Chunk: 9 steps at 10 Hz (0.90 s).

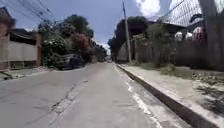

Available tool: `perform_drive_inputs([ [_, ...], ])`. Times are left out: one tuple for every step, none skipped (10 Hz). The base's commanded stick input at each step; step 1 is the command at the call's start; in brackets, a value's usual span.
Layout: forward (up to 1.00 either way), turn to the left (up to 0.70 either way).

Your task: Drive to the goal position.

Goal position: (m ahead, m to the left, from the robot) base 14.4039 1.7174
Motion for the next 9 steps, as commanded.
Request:
perform_drive_inputs([
  [1.00,0.00],
  [1.00,0.00],
  [1.00,0.00],
  [1.00,0.00],
  [1.00,0.00],
  [1.00,0.00],
  [1.00,0.00],
  [1.00,0.00],
  [1.00,0.00],
])
